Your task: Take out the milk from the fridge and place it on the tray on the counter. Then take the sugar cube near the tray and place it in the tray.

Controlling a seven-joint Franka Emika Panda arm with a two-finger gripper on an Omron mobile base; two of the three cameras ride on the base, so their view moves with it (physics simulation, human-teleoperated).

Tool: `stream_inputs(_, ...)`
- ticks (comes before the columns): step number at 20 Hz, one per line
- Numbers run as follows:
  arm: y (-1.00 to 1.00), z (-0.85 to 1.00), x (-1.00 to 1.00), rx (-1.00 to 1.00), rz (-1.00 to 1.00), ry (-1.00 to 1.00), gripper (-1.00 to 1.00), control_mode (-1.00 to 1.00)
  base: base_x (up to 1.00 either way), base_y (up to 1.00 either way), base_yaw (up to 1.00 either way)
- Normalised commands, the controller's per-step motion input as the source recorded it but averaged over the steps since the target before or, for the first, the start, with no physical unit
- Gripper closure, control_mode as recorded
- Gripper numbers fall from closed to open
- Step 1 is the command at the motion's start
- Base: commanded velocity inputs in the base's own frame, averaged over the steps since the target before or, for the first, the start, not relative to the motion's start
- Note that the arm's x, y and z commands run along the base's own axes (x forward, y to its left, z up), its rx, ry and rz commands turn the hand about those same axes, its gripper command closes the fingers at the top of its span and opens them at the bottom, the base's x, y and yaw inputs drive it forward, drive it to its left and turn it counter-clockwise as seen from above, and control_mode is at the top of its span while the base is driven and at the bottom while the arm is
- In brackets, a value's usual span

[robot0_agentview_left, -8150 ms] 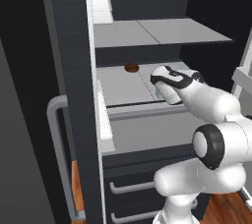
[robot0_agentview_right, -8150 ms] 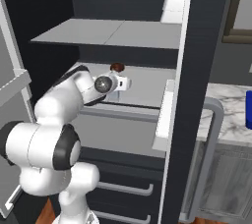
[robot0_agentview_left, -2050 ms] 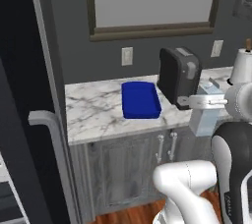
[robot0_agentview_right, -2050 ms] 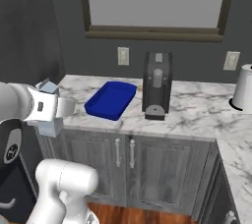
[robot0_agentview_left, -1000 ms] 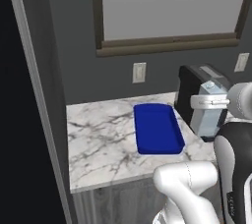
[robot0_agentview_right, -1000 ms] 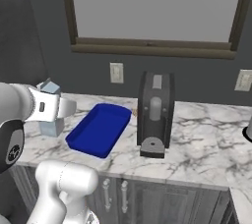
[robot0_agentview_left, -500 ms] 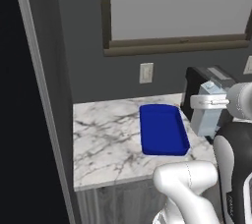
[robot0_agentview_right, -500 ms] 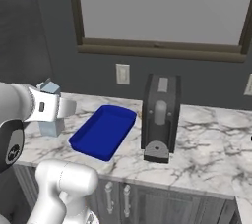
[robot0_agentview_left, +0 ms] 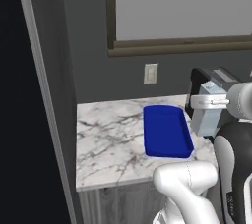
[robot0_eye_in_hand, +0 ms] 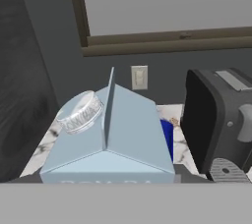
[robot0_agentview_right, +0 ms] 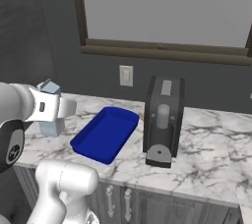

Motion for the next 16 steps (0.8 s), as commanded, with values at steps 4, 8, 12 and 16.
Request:
stream_inputs(4,0.00,0.00,0.00,0.00,0.00,0.00,1.00,1.00,0.55,0.00,0.00)
stream_inputs(8,0.00,0.00,0.00,0.00,0.00,0.00,1.00,1.00,0.73,0.00,0.00)
stream_inputs(12,0.00,0.00,0.00,0.00,0.00,0.00,1.00,1.00,0.83,0.00,0.00)
stream_inputs(16,0.00,0.00,0.00,0.00,0.00,0.00,1.00,1.00,0.84,0.00,0.00)
